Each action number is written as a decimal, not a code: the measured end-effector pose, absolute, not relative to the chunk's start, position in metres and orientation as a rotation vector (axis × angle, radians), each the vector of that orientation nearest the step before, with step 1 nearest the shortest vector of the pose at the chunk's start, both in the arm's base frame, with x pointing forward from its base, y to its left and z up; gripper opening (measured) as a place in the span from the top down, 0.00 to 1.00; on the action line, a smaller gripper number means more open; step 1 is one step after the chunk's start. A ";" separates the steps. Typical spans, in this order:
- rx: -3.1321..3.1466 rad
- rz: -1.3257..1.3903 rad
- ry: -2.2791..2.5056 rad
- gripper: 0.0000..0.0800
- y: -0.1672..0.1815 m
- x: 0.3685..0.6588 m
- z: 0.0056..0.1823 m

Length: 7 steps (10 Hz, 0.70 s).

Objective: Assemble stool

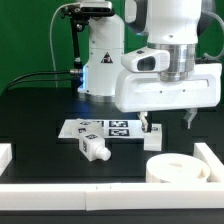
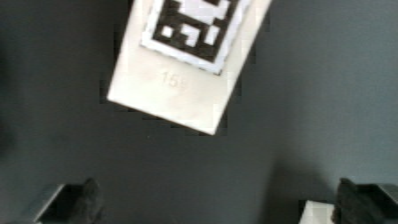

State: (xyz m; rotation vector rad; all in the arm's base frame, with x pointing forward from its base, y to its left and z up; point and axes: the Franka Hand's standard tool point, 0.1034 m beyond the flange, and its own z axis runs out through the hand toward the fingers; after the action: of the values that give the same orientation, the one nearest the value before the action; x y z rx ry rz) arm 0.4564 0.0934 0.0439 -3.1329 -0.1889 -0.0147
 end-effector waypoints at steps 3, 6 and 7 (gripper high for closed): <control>-3.138 0.221 -0.007 0.19 0.069 0.458 0.047; -3.088 0.490 0.067 0.19 0.061 0.459 0.048; -3.073 0.599 0.065 0.19 0.061 0.455 0.048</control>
Offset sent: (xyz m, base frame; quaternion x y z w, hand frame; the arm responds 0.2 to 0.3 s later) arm 0.0123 -0.0223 0.0020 -0.0059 -0.2108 0.1890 0.9591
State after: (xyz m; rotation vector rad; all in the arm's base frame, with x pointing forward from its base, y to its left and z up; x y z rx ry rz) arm 0.4551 0.0612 0.0481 -3.0727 0.0647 0.5986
